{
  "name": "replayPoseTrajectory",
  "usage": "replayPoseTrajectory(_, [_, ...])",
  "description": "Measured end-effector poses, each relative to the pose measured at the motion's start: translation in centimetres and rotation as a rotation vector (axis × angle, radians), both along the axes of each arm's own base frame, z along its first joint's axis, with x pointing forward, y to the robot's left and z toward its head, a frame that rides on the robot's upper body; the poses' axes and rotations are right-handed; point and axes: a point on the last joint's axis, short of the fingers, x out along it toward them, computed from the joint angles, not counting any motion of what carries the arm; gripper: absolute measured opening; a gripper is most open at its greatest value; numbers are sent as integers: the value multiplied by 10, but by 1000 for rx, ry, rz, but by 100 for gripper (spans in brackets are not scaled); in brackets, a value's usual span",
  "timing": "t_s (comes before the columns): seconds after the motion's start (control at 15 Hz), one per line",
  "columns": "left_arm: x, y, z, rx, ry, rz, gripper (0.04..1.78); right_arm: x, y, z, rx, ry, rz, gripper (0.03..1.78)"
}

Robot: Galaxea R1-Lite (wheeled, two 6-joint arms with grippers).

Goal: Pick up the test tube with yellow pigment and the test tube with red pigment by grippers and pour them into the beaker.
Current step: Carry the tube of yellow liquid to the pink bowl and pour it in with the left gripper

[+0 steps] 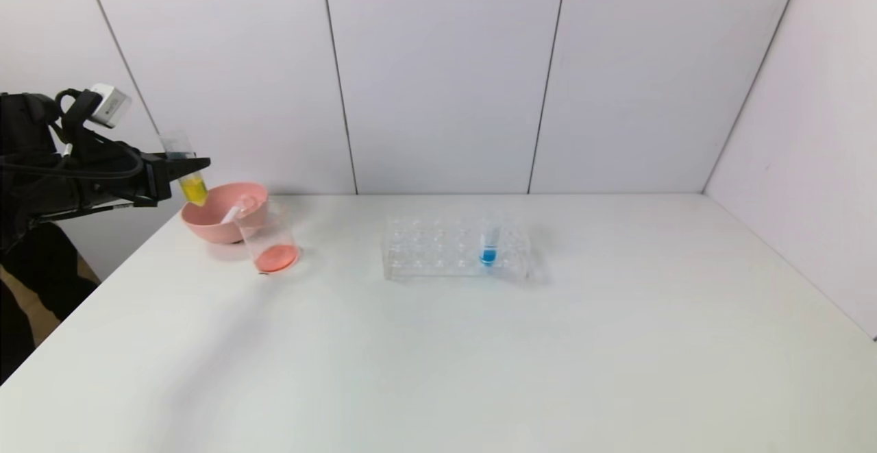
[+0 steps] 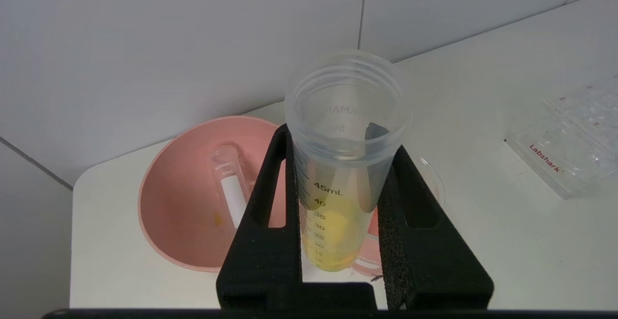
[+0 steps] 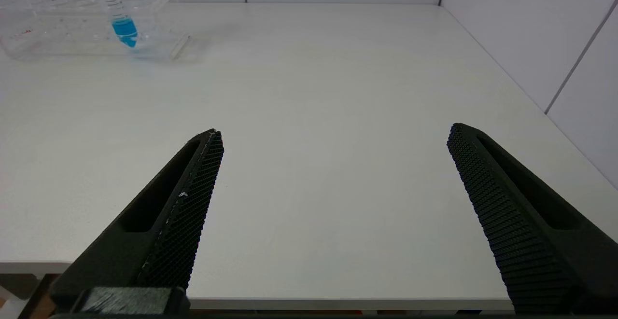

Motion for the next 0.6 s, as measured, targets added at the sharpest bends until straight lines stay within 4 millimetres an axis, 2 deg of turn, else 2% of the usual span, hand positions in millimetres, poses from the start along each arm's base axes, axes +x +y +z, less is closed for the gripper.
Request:
replayPoseTrajectory(0.27, [-2, 0, 1, -39, 19, 28, 46, 0, 0, 0, 0, 0, 0, 170])
replayPoseTrajectory(0.6, [-6, -6, 21, -186, -15, 146, 46, 0, 0, 0, 0, 0, 0, 170])
